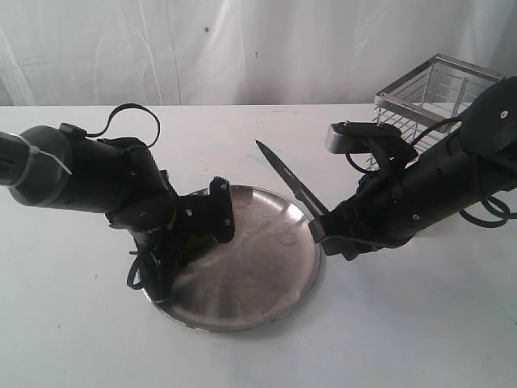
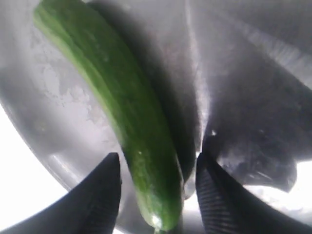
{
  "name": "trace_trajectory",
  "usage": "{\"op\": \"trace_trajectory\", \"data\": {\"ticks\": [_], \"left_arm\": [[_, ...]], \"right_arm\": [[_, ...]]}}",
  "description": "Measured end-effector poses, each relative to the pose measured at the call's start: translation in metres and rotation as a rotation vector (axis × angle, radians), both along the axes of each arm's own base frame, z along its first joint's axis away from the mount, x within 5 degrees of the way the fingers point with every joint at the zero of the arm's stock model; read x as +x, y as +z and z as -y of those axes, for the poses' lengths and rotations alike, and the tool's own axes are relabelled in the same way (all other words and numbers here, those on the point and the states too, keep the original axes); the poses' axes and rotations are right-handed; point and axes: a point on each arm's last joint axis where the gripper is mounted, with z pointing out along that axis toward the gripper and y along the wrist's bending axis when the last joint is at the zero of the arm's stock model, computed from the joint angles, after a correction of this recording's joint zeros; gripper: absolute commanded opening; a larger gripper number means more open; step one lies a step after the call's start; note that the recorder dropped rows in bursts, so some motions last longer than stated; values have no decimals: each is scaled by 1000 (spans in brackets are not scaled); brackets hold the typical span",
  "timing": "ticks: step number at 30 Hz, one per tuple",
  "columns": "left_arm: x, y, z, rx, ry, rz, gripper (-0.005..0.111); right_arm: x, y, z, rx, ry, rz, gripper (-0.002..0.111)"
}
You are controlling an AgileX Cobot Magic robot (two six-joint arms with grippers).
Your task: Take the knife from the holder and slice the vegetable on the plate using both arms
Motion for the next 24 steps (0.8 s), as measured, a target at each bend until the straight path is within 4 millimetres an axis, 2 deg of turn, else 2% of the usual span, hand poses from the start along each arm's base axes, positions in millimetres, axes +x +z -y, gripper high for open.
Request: {"op": "trace_trajectory", "data": {"ticks": [6,9,12,14,18,19,22,24], "left_arm": [[0,2,0,-15,14,8,52],[-1,19,-2,-68,72,48,44],[-1,50,-11,-143,121,127,23],[-2,76,-21,-213,159,201,1],[0,121,-55,-400,337,332,0],[0,127,-62,-454,389,345,0],[5,134,-81,-585,538,350,0],[8,131,-88,-658,610,338,0]], "right_arm": [[0,0,0,-1,2,-1,0],[-1,0,0,-2,6,-9,0],[-1,0,0,-2,7,-10,0],[-1,0,0,-2,9,-14,0],[-6,-1,-4,-8,45,-35,0],[-7,1,-8,-15,71,-29,0],[-11,9,-28,-35,157,27,0],[-11,14,-43,-52,185,65,0]]}}
